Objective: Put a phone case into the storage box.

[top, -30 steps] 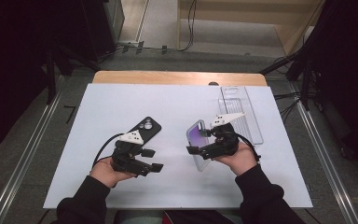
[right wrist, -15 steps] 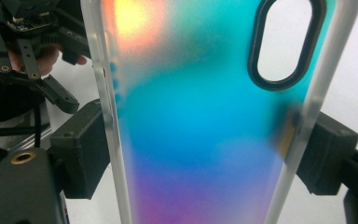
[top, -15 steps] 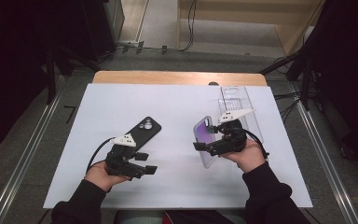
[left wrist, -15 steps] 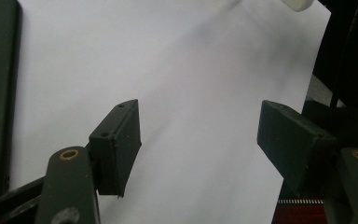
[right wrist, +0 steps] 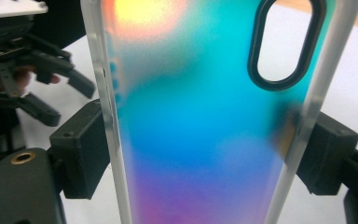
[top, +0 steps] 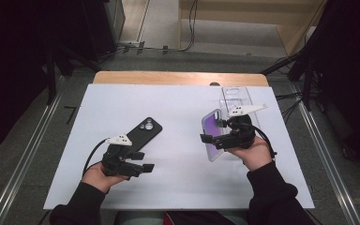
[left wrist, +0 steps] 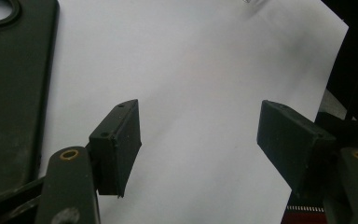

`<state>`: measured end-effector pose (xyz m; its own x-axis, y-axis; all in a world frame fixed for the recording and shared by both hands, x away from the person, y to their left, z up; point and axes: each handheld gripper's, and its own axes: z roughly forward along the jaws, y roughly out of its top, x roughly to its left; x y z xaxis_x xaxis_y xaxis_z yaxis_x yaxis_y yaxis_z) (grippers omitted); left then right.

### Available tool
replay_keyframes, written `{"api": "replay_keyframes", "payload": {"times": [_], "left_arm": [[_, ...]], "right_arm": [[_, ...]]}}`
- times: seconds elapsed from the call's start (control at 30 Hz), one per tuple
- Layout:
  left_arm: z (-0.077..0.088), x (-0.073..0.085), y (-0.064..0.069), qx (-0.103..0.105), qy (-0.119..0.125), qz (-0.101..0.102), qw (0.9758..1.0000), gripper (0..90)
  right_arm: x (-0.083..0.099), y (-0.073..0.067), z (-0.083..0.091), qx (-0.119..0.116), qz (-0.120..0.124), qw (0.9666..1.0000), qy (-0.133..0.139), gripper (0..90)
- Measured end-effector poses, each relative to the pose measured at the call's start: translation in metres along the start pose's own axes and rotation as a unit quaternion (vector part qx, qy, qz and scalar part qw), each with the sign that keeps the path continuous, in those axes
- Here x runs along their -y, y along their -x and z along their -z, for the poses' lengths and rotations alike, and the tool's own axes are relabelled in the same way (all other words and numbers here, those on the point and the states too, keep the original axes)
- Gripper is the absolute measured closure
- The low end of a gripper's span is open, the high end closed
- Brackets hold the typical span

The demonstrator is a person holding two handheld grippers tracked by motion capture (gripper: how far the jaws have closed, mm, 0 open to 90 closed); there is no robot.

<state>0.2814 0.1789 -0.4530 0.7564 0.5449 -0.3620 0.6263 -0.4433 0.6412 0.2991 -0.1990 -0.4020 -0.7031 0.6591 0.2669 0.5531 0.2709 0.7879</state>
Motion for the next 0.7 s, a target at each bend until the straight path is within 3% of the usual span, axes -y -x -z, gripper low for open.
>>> {"api": "replay_keyframes", "payload": {"times": [0.33, 0.7], "left_arm": [[0.003, 0.004, -0.001, -0.006, 0.000, 0.005, 1.0000, 30.7], [0.009, 0.009, -0.002, -0.011, 0.006, 0.014, 0.9998, 30.7]], "right_arm": [[-0.006, 0.010, 0.012, 0.048, -0.013, 0.9984, 0.027, 15.4], [-0.010, 0.028, 0.025, 0.099, -0.042, 0.9930, 0.050, 15.5]]}}
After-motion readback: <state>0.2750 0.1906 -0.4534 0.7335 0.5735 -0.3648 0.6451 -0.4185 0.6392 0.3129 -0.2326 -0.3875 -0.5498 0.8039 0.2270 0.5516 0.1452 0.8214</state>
